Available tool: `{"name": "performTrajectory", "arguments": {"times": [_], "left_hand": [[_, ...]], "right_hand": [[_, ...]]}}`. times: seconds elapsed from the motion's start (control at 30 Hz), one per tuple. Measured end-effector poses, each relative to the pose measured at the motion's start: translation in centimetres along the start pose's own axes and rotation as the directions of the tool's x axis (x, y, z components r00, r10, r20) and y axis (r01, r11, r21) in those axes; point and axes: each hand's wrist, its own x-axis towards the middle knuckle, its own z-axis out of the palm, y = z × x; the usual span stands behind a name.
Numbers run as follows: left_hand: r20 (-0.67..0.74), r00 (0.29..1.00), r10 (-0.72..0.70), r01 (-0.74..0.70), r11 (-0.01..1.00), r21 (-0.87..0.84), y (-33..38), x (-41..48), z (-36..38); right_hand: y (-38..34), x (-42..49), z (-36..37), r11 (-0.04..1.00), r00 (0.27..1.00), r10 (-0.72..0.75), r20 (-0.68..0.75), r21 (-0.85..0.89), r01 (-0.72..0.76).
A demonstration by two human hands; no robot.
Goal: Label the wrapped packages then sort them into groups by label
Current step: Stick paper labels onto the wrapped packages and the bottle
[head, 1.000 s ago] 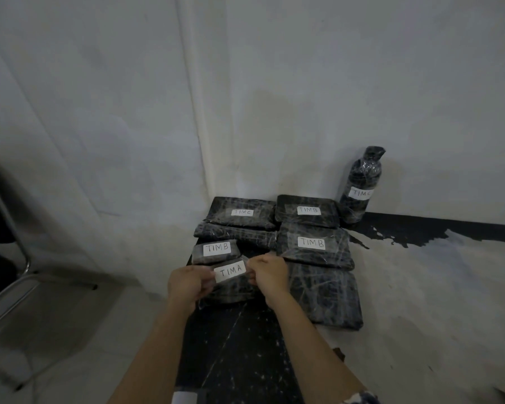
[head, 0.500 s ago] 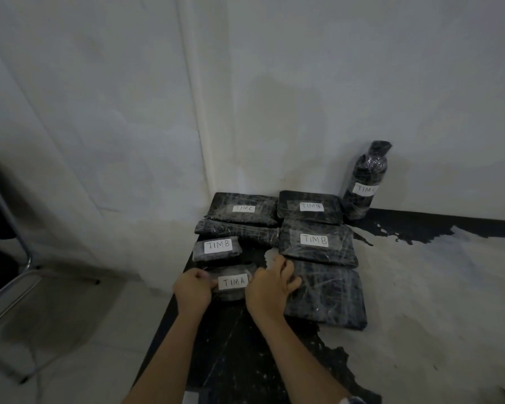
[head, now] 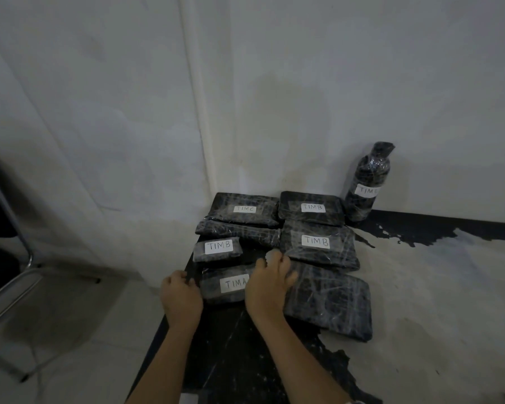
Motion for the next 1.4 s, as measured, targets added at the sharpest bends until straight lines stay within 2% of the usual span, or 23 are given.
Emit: {"name": "performTrajectory", "arguments": {"times": [0.07, 0.1, 0.17, 0.27, 0.37, 0.43, 0.57, 0.7, 0.83, 0.93, 1.07, 1.23, 1.33, 1.4], "left_hand": [[0.001, 0.975, 0.224, -0.223, 0.973, 0.05, 0.4, -1.0, 0.4], [0.052, 0.948, 0.314, -0.317, 0.944, 0.089, 0.5, -1.6, 0.8], [0.206, 0.889, 0.41, -0.447, 0.873, 0.194, 0.4, -2.4, 1.9], [0.393, 0.84, 0.373, -0.514, 0.78, 0.358, -0.8, -2.5, 2.8], [0.467, 0.848, 0.251, -0.475, 0.752, 0.458, -1.3, -2.5, 2.7], [0.457, 0.868, 0.194, -0.435, 0.74, 0.513, -1.3, -2.6, 2.6], [0.383, 0.909, 0.167, -0.377, 0.722, 0.58, -1.2, -3.3, 2.2], [0.393, 0.909, 0.14, -0.367, 0.718, 0.591, -1.0, -3.3, 2.0], [0.377, 0.922, 0.085, -0.277, 0.826, 0.491, -0.7, -2.8, 2.0], [0.34, 0.94, 0.041, -0.195, 0.879, 0.435, -0.2, -2.5, 2.4], [0.264, 0.964, 0.015, -0.132, 0.893, 0.43, 0.0, -2.8, 2.8], [0.241, 0.971, 0.004, -0.109, 0.9, 0.422, -0.1, -2.7, 3.2], [0.223, 0.975, 0.003, -0.104, 0.891, 0.442, 0.0, -2.6, 3.6], [0.191, 0.982, -0.013, -0.067, 0.91, 0.409, 0.1, -2.7, 3.8]], "right_hand": [[-0.6, -0.6, 0.4, 0.972, 0.971, -0.232, 0.059, 0.054, 0.229], [-0.8, -1.0, 0.7, 0.955, 0.95, -0.293, 0.111, 0.088, 0.284], [-1.0, -1.6, 1.6, 0.955, 0.931, -0.29, 0.222, 0.125, 0.268], [-0.5, -2.0, 2.7, 0.973, 0.943, -0.205, 0.262, 0.155, 0.168], [-0.5, -2.2, 3.5, 0.985, 0.963, -0.147, 0.224, 0.123, 0.121], [-0.8, -2.3, 3.8, 0.992, 0.965, -0.091, 0.247, 0.111, 0.065], [-1.2, -2.4, 3.9, 0.999, 0.946, -0.025, 0.324, 0.045, 0.011], [-1.6, -2.2, 3.5, 1.0, 0.931, 0.014, 0.365, 0.013, -0.02], [-1.9, -2.0, 3.3, 0.981, 0.962, 0.112, 0.248, 0.129, -0.147], [-1.7, -1.9, 3.3, 0.974, 0.973, 0.172, 0.152, 0.122, -0.191], [-1.1, -1.4, 3.8, 0.968, 0.972, 0.178, 0.151, 0.148, -0.201], [-1.1, -0.9, 3.9, 0.954, 0.966, 0.22, 0.135, 0.177, -0.242], [-1.0, -0.5, 3.5, 0.975, 0.977, 0.185, 0.105, 0.102, -0.195], [-1.5, -0.4, 2.8, 0.985, 0.986, 0.164, 0.01, 0.046, -0.165]]}}
